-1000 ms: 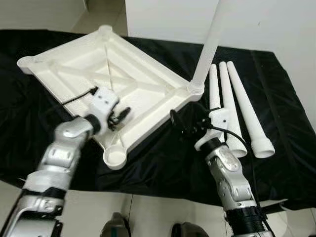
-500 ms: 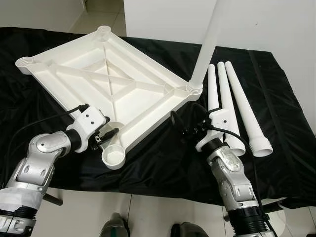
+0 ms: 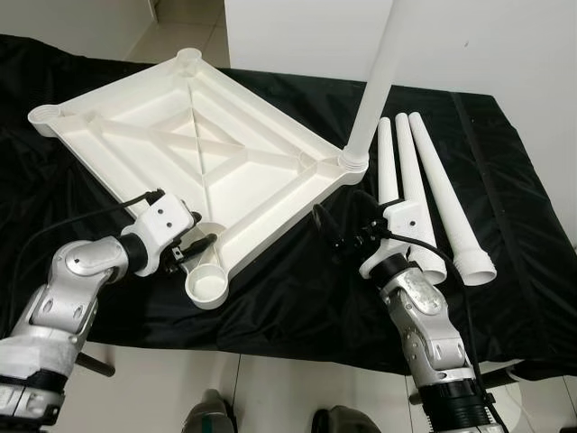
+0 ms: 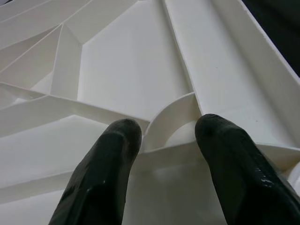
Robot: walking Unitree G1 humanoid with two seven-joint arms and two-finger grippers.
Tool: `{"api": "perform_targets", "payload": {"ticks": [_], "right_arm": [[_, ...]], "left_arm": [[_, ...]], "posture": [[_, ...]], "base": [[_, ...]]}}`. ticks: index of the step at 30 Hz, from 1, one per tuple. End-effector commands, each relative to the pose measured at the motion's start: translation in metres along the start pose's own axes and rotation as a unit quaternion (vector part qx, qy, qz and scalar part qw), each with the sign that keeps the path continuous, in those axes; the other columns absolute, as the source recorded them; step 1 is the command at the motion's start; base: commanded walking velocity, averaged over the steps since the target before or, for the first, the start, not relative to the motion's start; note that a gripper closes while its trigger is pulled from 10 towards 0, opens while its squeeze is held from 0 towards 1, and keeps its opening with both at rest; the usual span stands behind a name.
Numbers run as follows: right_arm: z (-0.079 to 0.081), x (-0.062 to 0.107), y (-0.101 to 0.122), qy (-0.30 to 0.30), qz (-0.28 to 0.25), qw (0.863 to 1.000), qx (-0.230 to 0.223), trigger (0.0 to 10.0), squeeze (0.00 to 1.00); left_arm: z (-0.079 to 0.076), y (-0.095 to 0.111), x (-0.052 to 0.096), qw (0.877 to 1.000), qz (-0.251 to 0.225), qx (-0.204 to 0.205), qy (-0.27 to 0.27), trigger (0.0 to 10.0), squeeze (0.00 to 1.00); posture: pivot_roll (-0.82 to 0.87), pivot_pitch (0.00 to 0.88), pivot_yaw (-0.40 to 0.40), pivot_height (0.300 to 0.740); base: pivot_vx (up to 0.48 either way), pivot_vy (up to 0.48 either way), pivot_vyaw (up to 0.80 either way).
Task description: Building children table
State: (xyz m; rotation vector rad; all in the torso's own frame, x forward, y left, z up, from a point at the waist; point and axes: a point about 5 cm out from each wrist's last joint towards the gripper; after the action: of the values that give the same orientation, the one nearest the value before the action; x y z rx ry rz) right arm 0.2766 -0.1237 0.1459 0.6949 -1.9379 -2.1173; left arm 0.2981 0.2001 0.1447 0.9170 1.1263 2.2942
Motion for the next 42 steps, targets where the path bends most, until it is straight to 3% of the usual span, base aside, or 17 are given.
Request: {"api": "perform_targets", "payload": {"ticks": [1,5,7,16,23,27,35,39,42], "right_arm": [[-0.003,0.002,0.001,-0.004,0.001,1.000,0.001,10.0,0.00],[-0.004,0.002,0.001,-0.002,0.001,1.000,0.000,10.0,0.00],[-0.004,0.002,0.001,-0.003,0.002,1.000,0.000,10.0,0.00],[-0.003,0.001,0.000,0.000,0.003,1.000,-0.001,10.0,0.00],[-0.003,0.000,0.001,0.002,0.003,1.000,0.001,10.0,0.00],[-0.003,0.001,0.000,0.002,0.003,1.000,0.000,10.0,0.00],[-0.004,0.002,0.000,0.000,0.004,1.000,-0.001,10.0,0.00],[-0.004,0.002,0.000,0.001,0.005,1.000,0.001,10.0,0.00],[-0.002,0.000,0.000,0.003,0.004,1.000,-0.001,10.0,0.00]], "left_arm": [[-0.003,-0.022,0.005,0.998,0.056,0.012,-0.001,10.0,0.00],[0.002,-0.024,0.011,0.998,0.059,0.010,0.000,10.0,0.00],[0.006,-0.019,0.014,0.999,0.038,0.026,0.000,10.0,0.00],[0.001,-0.016,0.019,0.999,0.015,0.032,-0.037,10.0,0.00],[-0.003,-0.022,0.021,0.998,0.030,0.018,-0.054,10.0,0.00],[0.004,-0.037,0.029,0.996,0.074,0.024,-0.047,10.0,0.00],[0.010,-0.039,0.041,0.996,0.073,0.034,-0.045,10.0,0.00],[0.010,-0.038,0.041,0.996,0.066,0.040,-0.046,10.0,0.00],[0.002,-0.036,0.032,0.996,0.055,0.046,-0.053,10.0,0.00]], "posture": [[0.01,0.072,0.000,0.740],[0.01,0.074,-0.002,0.740],[0.02,0.075,-0.003,0.740],[0.02,0.080,-0.005,0.740],[0.02,0.082,-0.006,0.740],[0.02,0.082,-0.001,0.740],[0.03,0.087,-0.001,0.740],[0.03,0.087,-0.001,0.740],[0.03,0.091,-0.001,0.740]], "base": [[0.000,0.000,0.00],[0.000,0.000,0.00],[0.000,0.000,0.00],[0.000,0.000,0.00],[0.000,0.000,0.00],[0.000,0.000,0.00],[0.000,0.000,0.00],[0.000,0.000,0.00],[0.000,0.000,0.00]]}}
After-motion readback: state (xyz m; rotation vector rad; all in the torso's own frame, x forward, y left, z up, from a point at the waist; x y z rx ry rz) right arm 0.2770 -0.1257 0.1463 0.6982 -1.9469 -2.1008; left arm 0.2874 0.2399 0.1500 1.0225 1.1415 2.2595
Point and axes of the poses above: a point about 5 cm out from each wrist's last joint towards the gripper, its own x axis pointing back from the gripper into the wrist, its own y axis along the axis of the wrist's last joint, z = x × y, and after that the axes turned 1 degree about -x, right-handed
